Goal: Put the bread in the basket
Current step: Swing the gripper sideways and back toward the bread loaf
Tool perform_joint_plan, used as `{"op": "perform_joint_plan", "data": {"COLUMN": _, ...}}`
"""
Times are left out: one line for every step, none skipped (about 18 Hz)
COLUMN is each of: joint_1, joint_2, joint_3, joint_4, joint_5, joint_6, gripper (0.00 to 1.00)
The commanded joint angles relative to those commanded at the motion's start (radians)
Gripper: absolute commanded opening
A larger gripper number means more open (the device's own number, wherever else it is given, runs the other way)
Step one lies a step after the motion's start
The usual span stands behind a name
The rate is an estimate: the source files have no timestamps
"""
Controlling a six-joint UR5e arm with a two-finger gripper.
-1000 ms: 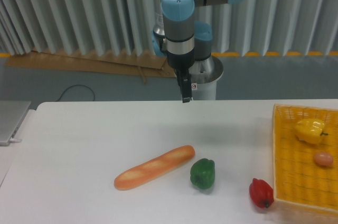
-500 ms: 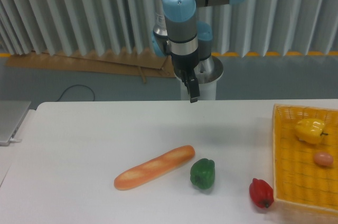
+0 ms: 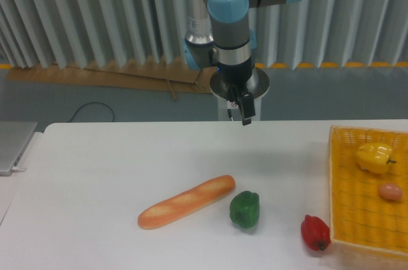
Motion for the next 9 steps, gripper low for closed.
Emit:
{"op": "perform_joint_plan", "data": {"joint_1": 0.012, "joint_2": -0.002, "joint_3": -0.002, "joint_4": 0.034, "joint_5": -0.002, "joint_6": -0.038, "gripper": 1.00}}
{"op": "perform_joint_plan", "data": {"joint_1": 0.023, "joint_2": -0.003, "joint_3": -0.003, "joint_4": 0.058, "joint_5": 0.000, "joint_6": -0.056, "gripper": 1.00}}
{"op": "perform_joint_plan", "data": {"joint_1": 0.031, "joint_2": -0.005, "joint_3": -0.003, "joint_4": 0.060, "joint_5": 0.001, "joint_6": -0.056, "gripper": 1.00}}
{"op": "perform_joint_plan", "data": {"joint_1": 0.040, "joint_2": -0.005, "joint_3": -0.002, "joint_4": 0.061, "joint_5": 0.006, "joint_6": -0.062, "gripper": 1.00}}
{"op": "perform_joint_plan", "data": {"joint_1": 0.051, "joint_2": -0.006, "joint_3": -0.002, "joint_4": 0.062, "joint_5": 0.009, "joint_6": -0.065, "gripper": 1.00}}
{"op": "perform_joint_plan", "data": {"joint_1": 0.055, "joint_2": -0.008, "joint_3": -0.002, "joint_4": 0.063, "joint_5": 0.011, "joint_6": -0.063, "gripper": 1.00}}
{"op": "perform_joint_plan", "data": {"joint_1": 0.066, "joint_2": -0.009, "joint_3": -0.005, "joint_4": 0.063, "joint_5": 0.011, "joint_6": -0.066, "gripper": 1.00}}
{"op": "perform_joint_plan", "data": {"joint_1": 0.074, "joint_2": -0.008, "joint_3": -0.008, "joint_4": 0.066, "joint_5": 0.006, "joint_6": -0.063, "gripper": 1.00}}
{"op": "perform_joint_plan", "data": {"joint_1": 0.074, "joint_2": -0.008, "joint_3": -0.009, "joint_4": 0.072, "joint_5": 0.006, "joint_6": -0.062, "gripper": 1.00}}
